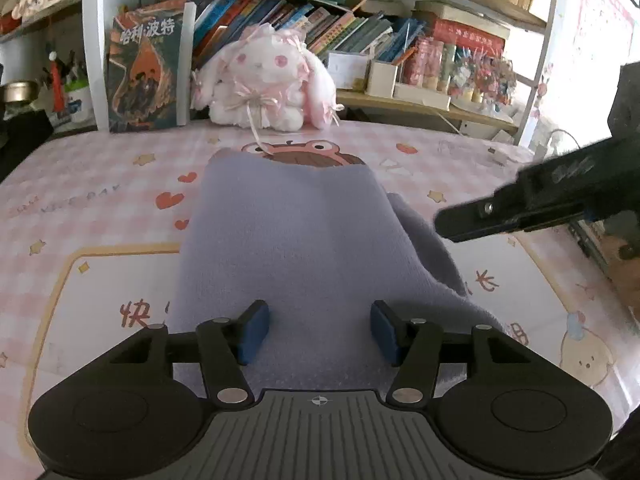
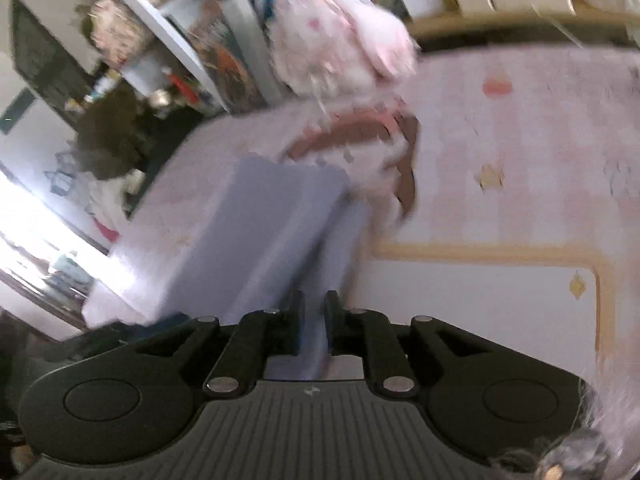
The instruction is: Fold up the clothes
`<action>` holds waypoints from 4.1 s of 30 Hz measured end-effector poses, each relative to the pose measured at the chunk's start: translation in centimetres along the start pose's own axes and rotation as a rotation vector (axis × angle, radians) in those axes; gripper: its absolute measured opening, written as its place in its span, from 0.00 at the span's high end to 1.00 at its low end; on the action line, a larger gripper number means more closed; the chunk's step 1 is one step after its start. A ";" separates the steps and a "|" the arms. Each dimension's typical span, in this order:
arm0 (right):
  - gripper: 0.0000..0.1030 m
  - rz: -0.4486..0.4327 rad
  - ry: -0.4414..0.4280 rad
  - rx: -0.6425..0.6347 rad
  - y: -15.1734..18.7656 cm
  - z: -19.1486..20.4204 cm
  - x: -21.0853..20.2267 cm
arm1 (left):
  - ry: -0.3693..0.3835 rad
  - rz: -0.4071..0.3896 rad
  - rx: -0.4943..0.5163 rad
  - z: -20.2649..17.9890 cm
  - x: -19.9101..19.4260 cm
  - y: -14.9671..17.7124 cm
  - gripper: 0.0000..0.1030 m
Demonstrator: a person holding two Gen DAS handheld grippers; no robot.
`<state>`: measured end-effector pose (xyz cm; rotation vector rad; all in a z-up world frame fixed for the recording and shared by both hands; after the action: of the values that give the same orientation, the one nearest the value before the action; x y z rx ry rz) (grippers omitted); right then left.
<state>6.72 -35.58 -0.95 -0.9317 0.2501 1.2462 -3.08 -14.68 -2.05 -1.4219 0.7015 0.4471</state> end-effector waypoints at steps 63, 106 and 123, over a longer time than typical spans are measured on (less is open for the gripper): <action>0.23 -0.171 0.523 -0.005 11.6 10.1 -0.6 | 0.134 0.072 0.056 6.4 -6.5 1.5 0.32; 0.22 -0.142 0.553 0.026 8.6 10.4 2.2 | 0.282 0.072 -0.112 10.8 -1.8 -0.6 0.08; 0.30 -0.010 0.306 0.276 3.7 2.6 4.7 | 0.256 0.241 -0.337 11.5 4.8 -1.5 0.07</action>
<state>4.27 -30.40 -3.98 -0.8776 0.6423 1.0252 3.39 -4.12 -4.15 -1.7386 1.0479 0.5976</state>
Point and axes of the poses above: each gripper's, at about its wrist camera, not at the fingertips, and x roughly the way its jaws point, z to its left, y to its underside, the point moved 2 cm from there along x, roughly the way its jaws point, and after that the axes turned 7 degrees about x, right-handed, at the moved point
